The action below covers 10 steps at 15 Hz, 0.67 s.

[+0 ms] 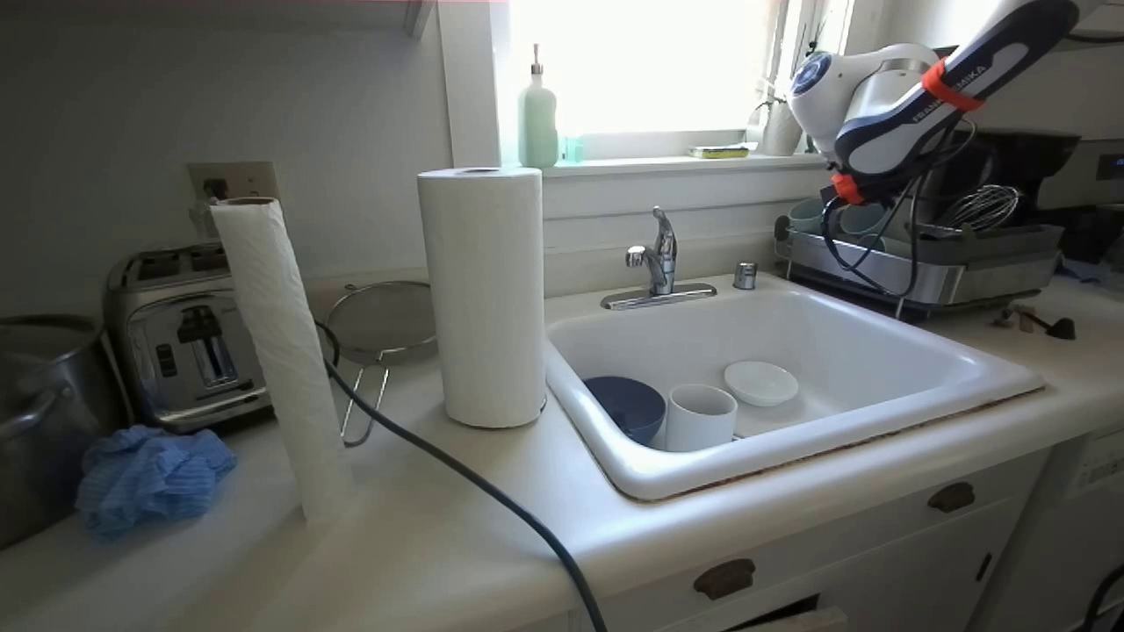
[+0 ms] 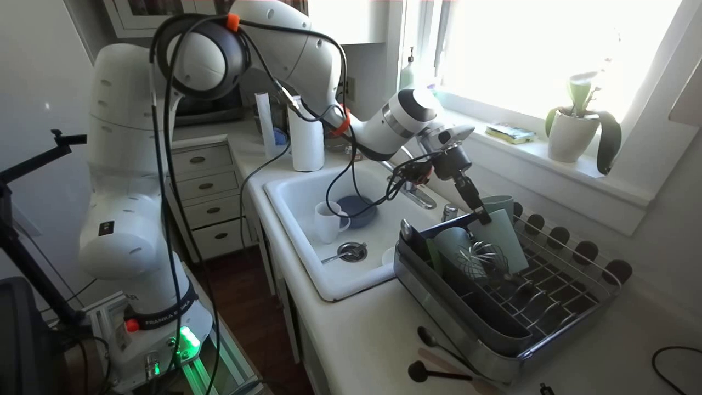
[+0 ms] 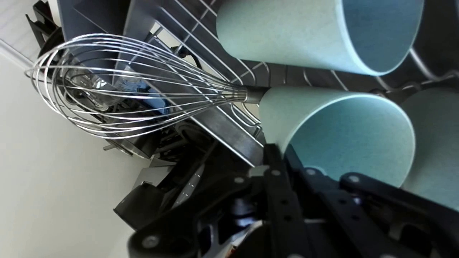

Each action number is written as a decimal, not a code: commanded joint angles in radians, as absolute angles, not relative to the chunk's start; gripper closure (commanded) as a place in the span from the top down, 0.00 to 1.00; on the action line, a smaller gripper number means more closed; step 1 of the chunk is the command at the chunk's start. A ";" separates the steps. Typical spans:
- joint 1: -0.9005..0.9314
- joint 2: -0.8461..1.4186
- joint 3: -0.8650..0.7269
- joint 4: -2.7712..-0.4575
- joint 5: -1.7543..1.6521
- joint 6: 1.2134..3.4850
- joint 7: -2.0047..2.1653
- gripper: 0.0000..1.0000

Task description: Move the blue cup from the sink to the plate rack

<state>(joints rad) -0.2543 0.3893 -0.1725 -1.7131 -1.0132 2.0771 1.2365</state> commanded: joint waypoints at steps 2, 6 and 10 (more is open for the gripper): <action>-0.235 0.402 -0.193 -1.689 -0.968 2.057 1.175 0.30; -0.224 0.381 -0.189 -1.707 -0.939 2.026 1.116 0.57; -0.199 0.334 -0.181 -1.738 -0.898 1.972 1.032 0.83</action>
<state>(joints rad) -0.2273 0.3826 -0.1739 -1.7119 -0.9429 2.0152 1.1065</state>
